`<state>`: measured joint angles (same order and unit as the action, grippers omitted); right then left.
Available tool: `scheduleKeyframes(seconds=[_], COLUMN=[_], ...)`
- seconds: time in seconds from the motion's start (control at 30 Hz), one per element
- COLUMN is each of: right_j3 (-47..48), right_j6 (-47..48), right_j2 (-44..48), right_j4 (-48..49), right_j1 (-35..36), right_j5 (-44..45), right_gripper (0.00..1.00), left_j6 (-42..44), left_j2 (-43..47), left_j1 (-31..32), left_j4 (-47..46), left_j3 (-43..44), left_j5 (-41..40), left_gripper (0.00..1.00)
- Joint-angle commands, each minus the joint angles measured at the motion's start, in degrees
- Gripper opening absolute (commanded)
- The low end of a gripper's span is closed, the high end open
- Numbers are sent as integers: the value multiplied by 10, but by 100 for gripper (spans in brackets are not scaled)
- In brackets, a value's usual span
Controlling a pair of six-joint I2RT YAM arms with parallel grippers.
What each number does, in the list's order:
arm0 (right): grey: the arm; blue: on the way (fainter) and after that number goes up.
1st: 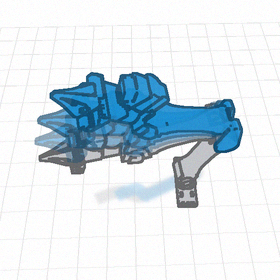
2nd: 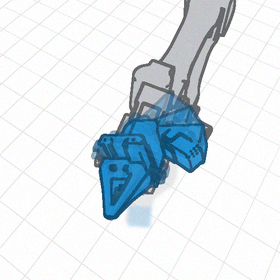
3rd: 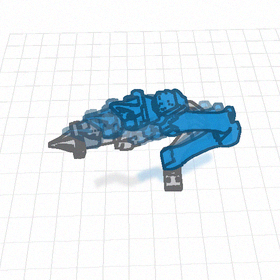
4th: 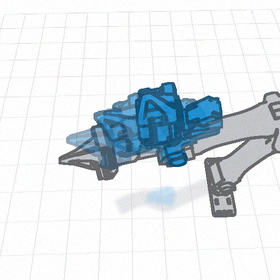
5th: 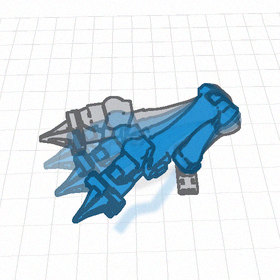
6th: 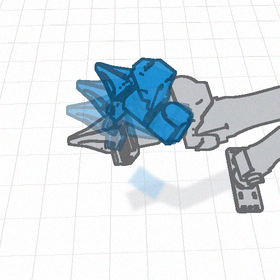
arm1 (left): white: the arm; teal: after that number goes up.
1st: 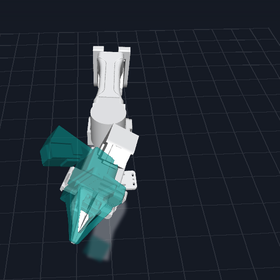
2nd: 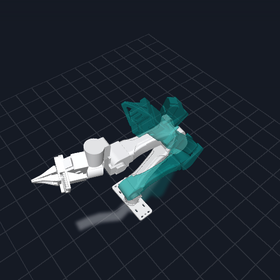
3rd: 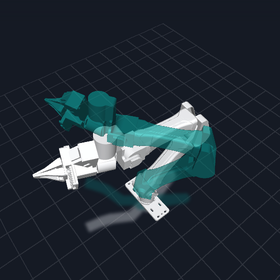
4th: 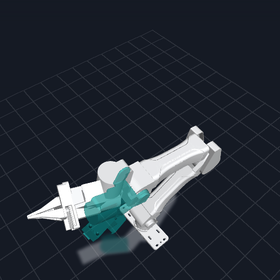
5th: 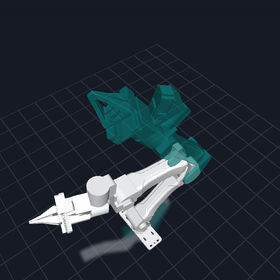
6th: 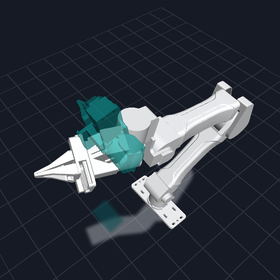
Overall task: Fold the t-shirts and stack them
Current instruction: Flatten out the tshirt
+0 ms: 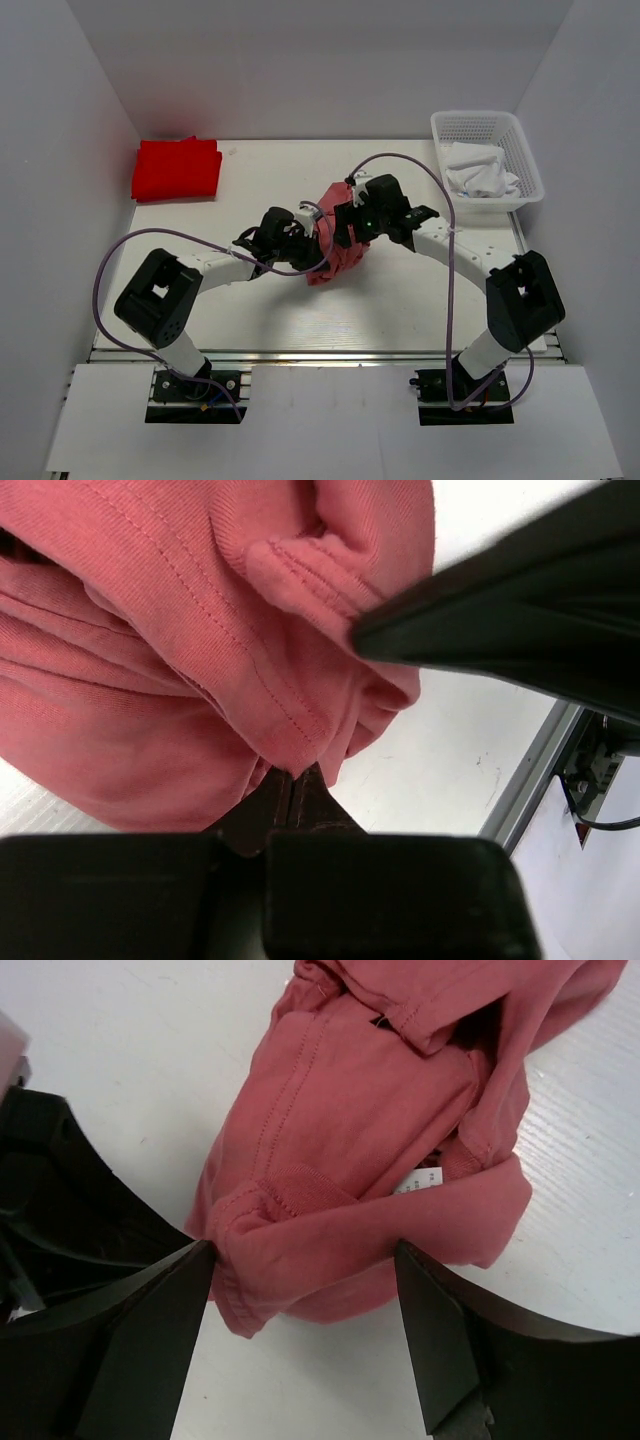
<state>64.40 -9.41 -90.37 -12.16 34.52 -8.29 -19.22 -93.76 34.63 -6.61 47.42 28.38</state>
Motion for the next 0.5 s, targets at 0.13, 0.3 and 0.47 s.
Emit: scheduleKeyframes(seconds=[0.13, 0.3, 0.47], right_j3=[24, 13, -17], right_j6=[-33, -61, -62], right_j2=[-32, 0, 93], right_j4=[47, 79, 154], right_j1=[2, -1, -3], right_j5=[28, 126, 214], right_gripper=[38, 0, 0], left_j6=[-1, 12, 37], left_j2=[52, 97, 180], left_j1=[3, -3, -9], left_j4=[-17, 3, 46], left_j3=[0, -7, 35], left_j5=[-10, -49, -198], left_gripper=[0, 0, 0])
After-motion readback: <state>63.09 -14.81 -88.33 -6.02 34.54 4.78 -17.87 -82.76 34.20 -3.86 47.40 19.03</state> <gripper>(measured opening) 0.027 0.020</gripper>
